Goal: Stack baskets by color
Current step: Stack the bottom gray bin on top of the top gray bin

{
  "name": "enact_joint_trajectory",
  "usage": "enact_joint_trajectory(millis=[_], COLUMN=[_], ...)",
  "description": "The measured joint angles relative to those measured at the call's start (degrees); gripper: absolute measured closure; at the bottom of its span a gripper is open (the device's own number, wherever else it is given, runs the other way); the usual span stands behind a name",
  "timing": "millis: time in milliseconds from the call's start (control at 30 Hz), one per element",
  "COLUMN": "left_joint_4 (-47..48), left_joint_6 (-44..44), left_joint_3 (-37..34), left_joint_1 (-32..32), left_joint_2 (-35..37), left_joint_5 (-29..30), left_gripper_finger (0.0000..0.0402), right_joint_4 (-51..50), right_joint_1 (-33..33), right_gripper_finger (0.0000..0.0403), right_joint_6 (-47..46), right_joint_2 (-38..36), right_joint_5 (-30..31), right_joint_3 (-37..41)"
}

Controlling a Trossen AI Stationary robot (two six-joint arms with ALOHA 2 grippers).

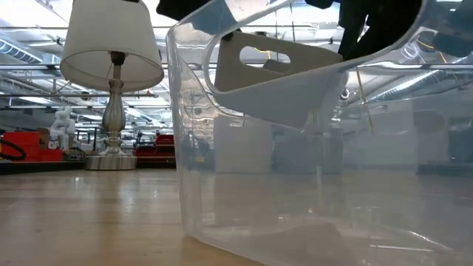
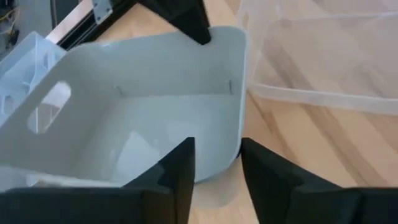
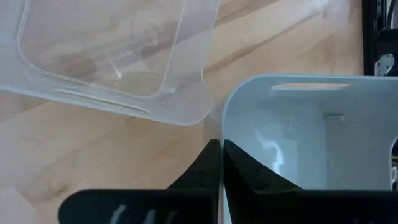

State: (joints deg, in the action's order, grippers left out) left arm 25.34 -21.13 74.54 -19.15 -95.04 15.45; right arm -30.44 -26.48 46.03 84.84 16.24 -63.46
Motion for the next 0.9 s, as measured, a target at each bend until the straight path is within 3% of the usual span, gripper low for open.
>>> enact_joint_trajectory(millis=[467, 700, 900], left_joint_4=[2.0, 2.0, 2.7], left_joint_6=[-5.8, -6.2, -5.2], left_joint_3=[0.0, 0.0, -0.1], left_joint_1=[-0.1, -0.1, 0.1], left_joint_2=[0.0, 0.2, 0.6], left_joint_5=[-3.8, -2.0, 2.5], left_gripper_finger=[0.0393, 0.0394, 0.0397], right_joint_4=[2.3, 2.8, 4.1], right_joint_1=[0.0, -0.1, -0.1], right_gripper_finger=[0.04, 0.039, 0.0323], right_joint_6=[1.4, -3.0, -11.4], right_joint_2=[0.0, -0.1, -1.9], right_joint_5=[0.3, 4.1, 8.9], right_joint_3=[0.1, 0.1, 0.1])
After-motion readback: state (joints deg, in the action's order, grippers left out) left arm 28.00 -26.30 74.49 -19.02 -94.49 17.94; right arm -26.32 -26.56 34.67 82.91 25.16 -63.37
